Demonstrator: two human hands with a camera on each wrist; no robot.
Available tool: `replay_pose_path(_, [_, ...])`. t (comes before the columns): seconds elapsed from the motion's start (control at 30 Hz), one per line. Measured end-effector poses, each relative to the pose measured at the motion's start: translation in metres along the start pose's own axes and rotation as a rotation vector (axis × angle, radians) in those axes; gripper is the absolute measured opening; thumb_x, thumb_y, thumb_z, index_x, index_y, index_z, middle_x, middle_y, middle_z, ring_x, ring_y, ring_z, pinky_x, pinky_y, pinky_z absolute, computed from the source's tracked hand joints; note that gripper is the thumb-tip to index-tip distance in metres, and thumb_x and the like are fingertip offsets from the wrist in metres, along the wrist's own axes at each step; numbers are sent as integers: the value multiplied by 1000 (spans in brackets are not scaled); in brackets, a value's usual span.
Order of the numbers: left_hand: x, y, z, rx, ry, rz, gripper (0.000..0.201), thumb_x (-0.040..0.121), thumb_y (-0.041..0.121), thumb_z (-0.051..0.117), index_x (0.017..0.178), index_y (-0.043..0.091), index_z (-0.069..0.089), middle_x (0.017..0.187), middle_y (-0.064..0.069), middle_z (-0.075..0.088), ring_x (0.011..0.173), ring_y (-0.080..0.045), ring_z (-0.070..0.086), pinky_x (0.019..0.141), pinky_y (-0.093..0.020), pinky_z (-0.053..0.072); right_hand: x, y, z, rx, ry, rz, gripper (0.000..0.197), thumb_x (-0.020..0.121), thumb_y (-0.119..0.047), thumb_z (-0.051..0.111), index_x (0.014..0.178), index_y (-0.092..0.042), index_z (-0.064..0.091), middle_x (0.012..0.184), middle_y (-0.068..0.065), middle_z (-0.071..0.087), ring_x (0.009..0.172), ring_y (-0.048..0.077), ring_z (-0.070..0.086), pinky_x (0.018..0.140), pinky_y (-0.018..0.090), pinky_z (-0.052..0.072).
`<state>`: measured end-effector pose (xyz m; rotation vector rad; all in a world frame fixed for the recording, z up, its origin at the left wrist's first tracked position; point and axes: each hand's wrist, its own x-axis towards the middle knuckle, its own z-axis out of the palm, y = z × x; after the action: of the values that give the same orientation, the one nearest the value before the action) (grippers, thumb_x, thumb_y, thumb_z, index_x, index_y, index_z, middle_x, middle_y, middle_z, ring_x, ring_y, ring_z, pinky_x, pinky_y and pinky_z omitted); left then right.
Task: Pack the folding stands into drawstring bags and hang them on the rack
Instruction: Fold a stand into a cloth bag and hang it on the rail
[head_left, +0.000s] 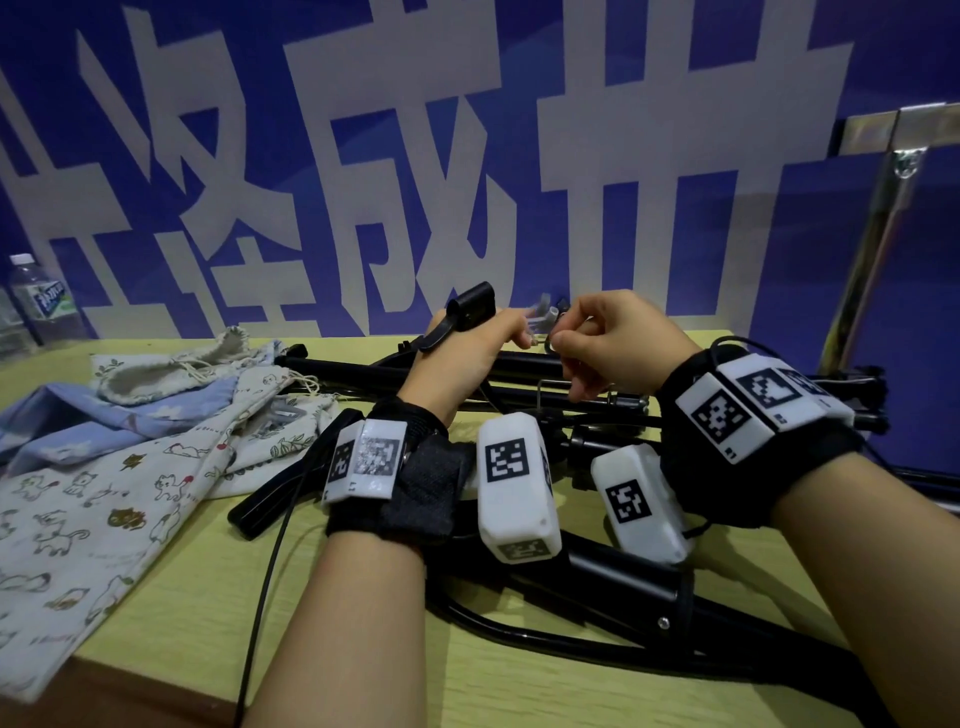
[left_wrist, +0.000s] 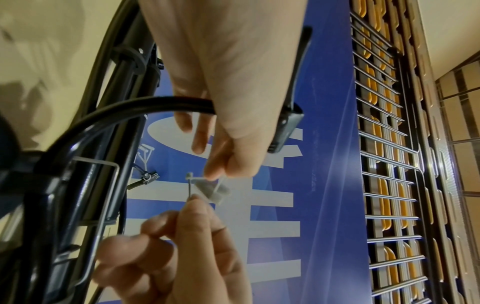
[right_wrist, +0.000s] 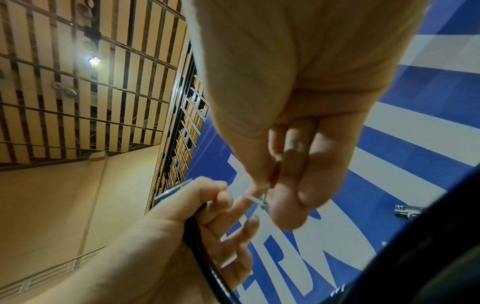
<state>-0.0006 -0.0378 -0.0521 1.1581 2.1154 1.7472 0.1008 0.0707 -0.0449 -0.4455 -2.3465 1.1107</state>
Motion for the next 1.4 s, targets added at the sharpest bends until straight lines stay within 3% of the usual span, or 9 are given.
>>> replay_pose_path(0.27, [0, 1, 1, -18, 36, -12, 19, 71, 30, 59, 54, 25, 64, 91, 9, 73, 104, -12, 59, 94, -38, 40, 2, 1, -1, 4, 20, 1, 12, 94, -12, 52, 82, -12, 54, 61, 4, 62, 44, 8, 60, 46, 18, 53])
replay_pose_path(0.53, [0, -1, 3, -3, 63, -36, 23, 72, 33, 61, 73, 14, 75, 86, 4, 74, 94, -13, 63, 97, -40, 43, 2, 3, 0, 19, 61, 5, 14, 93, -12, 54, 79, -15, 53, 62, 4, 63, 48, 12, 63, 46, 18, 49])
replay_pose_path(0.67, [2, -2, 2, 15, 56, -31, 20, 68, 37, 56, 56, 28, 70, 89, 10, 73, 101, -12, 60, 97, -42, 41, 3, 3, -1, 27, 79, -4, 15, 92, -12, 55, 78, -15, 52, 62, 3, 63, 47, 11, 62, 46, 18, 49])
replay_pose_path(0.83, [4, 0, 6, 5, 7, 28, 30, 81, 22, 56, 51, 24, 50, 54, 20, 52, 76, -10, 48, 74, -31, 35, 2, 0, 0, 28, 107, -41, 13, 89, -18, 62, 80, -15, 53, 66, 5, 65, 54, 15, 64, 55, 25, 57])
replay_pose_path(0.97, [6, -3, 7, -53, 33, 1, 26, 79, 26, 53, 54, 23, 44, 66, 15, 60, 81, -9, 52, 71, -30, 35, 1, -2, 1, 126, 76, -20, 9, 94, -19, 53, 85, -17, 51, 73, 5, 65, 58, 17, 64, 56, 26, 56])
replay_pose_path(1.07, [8, -5, 7, -68, 9, -33, 26, 82, 26, 48, 56, 22, 44, 89, 9, 74, 105, -6, 57, 85, -32, 36, 2, -3, 1, 184, 44, 25, 16, 100, -14, 39, 90, -14, 52, 76, 4, 63, 57, 18, 63, 51, 22, 53])
replay_pose_path(1.2, [9, -6, 7, -29, -14, -35, 19, 69, 36, 48, 55, 23, 45, 90, 4, 74, 108, -12, 59, 94, -36, 37, 0, 0, 0, 146, -6, 77, 16, 100, -15, 40, 100, -13, 56, 76, 3, 65, 58, 15, 65, 53, 21, 54])
replay_pose_path(1.33, [9, -8, 7, -27, -1, -52, 22, 61, 39, 52, 46, 23, 49, 85, 0, 73, 99, -15, 62, 95, -41, 41, -3, 0, -2, 252, -77, 157, 21, 100, -14, 39, 101, -5, 58, 80, 9, 67, 60, 19, 64, 56, 26, 55])
replay_pose_path(1.4, [9, -7, 7, -56, 27, -68, 29, 66, 34, 54, 39, 24, 48, 62, 9, 63, 78, -13, 56, 84, -34, 40, -5, -2, -3, 345, -126, 180, 22, 99, -11, 38, 102, -2, 59, 84, 13, 68, 60, 21, 63, 55, 27, 54])
